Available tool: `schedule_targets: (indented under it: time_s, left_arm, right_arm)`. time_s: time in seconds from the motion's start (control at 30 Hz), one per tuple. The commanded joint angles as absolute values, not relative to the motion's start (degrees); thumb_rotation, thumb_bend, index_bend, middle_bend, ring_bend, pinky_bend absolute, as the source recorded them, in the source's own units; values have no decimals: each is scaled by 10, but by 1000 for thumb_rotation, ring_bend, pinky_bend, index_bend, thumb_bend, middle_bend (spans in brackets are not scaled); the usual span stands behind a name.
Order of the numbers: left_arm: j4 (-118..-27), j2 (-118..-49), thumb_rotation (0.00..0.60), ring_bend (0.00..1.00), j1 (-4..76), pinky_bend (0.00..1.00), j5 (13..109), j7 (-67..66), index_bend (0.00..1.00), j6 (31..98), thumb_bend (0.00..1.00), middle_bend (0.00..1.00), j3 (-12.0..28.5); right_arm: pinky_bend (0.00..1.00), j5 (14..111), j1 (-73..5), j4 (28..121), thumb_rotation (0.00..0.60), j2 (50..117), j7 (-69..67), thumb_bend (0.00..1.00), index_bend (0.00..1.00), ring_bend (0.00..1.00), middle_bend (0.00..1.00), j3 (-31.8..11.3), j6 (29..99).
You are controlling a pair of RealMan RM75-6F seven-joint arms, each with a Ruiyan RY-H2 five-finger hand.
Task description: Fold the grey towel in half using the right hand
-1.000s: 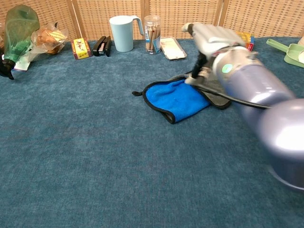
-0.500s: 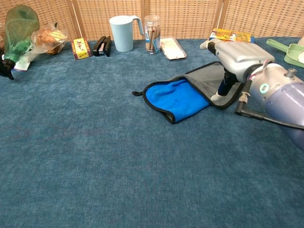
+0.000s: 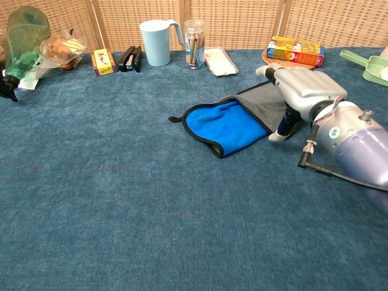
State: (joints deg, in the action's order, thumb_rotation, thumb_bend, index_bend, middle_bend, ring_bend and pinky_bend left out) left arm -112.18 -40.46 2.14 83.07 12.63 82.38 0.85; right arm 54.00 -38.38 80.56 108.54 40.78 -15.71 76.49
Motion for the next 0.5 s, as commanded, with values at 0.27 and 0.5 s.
schedule_targets:
  time_s: [0.27,0.5]
  left_arm:
    - [-1123,-405,600,0,24,0,828,123,0,820,80,0,9]
    - [-1124,-407,600,0,24,0,830,116,0,819,80,0,8]
  right_arm:
    - [47,547,-375,771,600,1109,384,11,0,0,0,-153,756]
    - [47,564,-381,742,600,1122,387,14,0,0,0,-153,756]
